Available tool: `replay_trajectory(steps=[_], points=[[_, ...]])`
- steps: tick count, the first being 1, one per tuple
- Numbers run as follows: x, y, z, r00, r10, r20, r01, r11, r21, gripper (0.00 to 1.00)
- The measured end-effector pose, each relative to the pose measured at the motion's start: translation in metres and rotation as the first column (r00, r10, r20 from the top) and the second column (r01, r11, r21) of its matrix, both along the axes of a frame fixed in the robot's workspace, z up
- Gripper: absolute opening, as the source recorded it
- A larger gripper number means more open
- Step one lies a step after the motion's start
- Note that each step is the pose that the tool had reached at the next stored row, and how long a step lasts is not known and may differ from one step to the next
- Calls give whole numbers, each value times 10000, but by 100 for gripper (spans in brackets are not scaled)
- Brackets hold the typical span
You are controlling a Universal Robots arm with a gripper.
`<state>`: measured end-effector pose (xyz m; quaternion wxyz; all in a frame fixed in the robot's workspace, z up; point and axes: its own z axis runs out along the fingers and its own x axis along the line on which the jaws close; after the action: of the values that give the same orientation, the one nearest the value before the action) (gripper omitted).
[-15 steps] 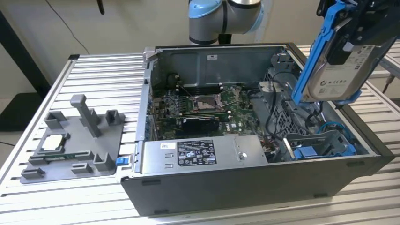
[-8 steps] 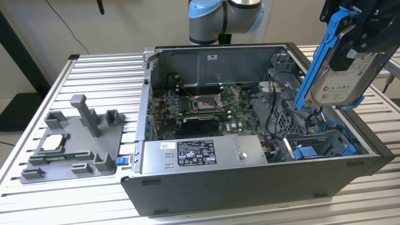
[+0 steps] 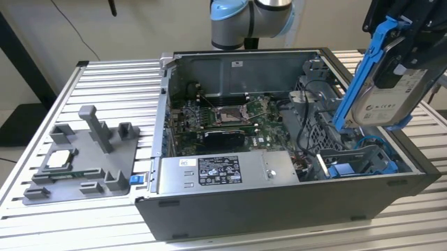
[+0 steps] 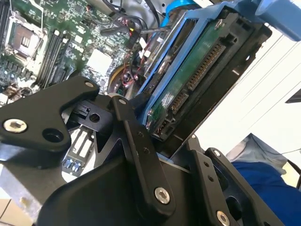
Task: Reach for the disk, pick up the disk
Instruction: 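Pick up the disk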
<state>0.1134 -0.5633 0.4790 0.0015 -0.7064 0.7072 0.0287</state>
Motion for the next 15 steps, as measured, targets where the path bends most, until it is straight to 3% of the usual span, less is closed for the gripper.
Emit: replay_trajectory(steps=[9, 15], points=[[0, -11, -2, 10000, 0, 0, 0, 10000, 0, 0], [0, -51, -53, 10000, 0, 0, 0, 10000, 4, 0]])
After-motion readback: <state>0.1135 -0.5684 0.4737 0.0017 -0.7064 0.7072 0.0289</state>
